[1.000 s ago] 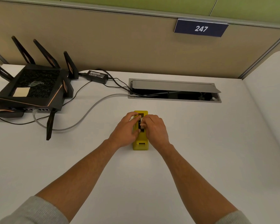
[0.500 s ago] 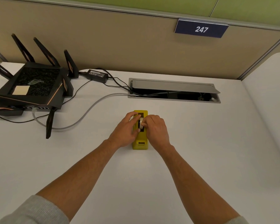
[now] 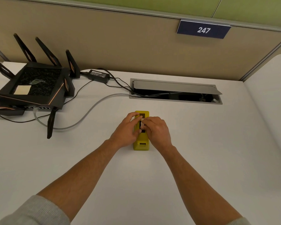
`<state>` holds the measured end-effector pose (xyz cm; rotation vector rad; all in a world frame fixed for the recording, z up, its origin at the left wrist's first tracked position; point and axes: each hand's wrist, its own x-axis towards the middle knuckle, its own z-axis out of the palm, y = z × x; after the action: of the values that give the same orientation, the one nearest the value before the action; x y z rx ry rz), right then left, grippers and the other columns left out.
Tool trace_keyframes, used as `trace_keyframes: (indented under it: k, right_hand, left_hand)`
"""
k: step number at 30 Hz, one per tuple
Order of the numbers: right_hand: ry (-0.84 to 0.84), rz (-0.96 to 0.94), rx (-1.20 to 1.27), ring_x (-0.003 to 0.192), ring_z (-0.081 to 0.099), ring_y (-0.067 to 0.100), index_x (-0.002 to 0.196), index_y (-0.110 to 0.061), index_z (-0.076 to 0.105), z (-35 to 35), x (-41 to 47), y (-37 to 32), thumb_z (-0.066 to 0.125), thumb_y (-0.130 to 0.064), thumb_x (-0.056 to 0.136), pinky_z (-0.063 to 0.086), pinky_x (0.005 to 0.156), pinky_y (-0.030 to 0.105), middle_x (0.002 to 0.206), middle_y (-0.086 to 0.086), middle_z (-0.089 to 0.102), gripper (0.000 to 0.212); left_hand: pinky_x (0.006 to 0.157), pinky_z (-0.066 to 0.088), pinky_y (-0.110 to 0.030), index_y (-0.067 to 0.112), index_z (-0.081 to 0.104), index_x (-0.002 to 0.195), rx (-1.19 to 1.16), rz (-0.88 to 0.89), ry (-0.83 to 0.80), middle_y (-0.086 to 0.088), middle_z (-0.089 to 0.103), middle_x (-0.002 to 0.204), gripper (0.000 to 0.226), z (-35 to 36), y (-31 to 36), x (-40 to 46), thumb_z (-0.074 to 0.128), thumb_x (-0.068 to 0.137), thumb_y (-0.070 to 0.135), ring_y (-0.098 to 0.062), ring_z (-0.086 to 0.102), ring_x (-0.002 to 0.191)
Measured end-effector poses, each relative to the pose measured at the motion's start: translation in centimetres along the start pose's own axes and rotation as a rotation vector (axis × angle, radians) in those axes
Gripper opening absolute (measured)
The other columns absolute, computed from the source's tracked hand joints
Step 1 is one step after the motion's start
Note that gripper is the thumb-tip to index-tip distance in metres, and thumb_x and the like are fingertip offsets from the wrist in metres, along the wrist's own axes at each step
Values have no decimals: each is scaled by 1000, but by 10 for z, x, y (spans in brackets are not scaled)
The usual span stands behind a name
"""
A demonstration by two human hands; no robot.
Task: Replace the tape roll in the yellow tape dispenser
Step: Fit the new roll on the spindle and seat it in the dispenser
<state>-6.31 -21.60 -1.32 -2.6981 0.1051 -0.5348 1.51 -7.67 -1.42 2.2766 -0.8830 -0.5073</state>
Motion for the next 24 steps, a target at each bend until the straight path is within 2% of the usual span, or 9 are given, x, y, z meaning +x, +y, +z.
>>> trace_keyframes:
  k: [6,11,20,24]
  right_hand:
    - [-30,-55,-39,74,65,29,78,-11,72,0,6,2,64,-13,81,53,64,40,82,6,73,9]
    - [-28,-15,-70,70,58,26,73,-12,65,5,7,0,70,-2,75,46,60,35,75,5,67,11]
    - [-32,15,-161,75,63,28,86,-7,67,9,8,-4,81,-2,69,52,64,38,83,10,68,22]
    - [-27,37,-148,78,62,28,87,-8,67,9,0,-5,77,-5,76,51,66,37,86,10,67,15]
  left_hand:
    - [112,37,-37,19,36,144,-14,-2,-1,4,23,154,58,0,0,1,58,91,29,-21,35,137]
    - [112,36,-36,19,36,144,-15,-5,1,4,23,154,58,1,-1,1,58,91,29,-21,34,138]
    - [113,36,-37,19,35,144,-23,0,1,4,22,154,58,2,-2,0,57,92,27,-21,35,138]
    - [113,36,-37,19,33,145,-35,-12,7,5,21,155,60,3,-2,0,58,92,26,-20,33,139]
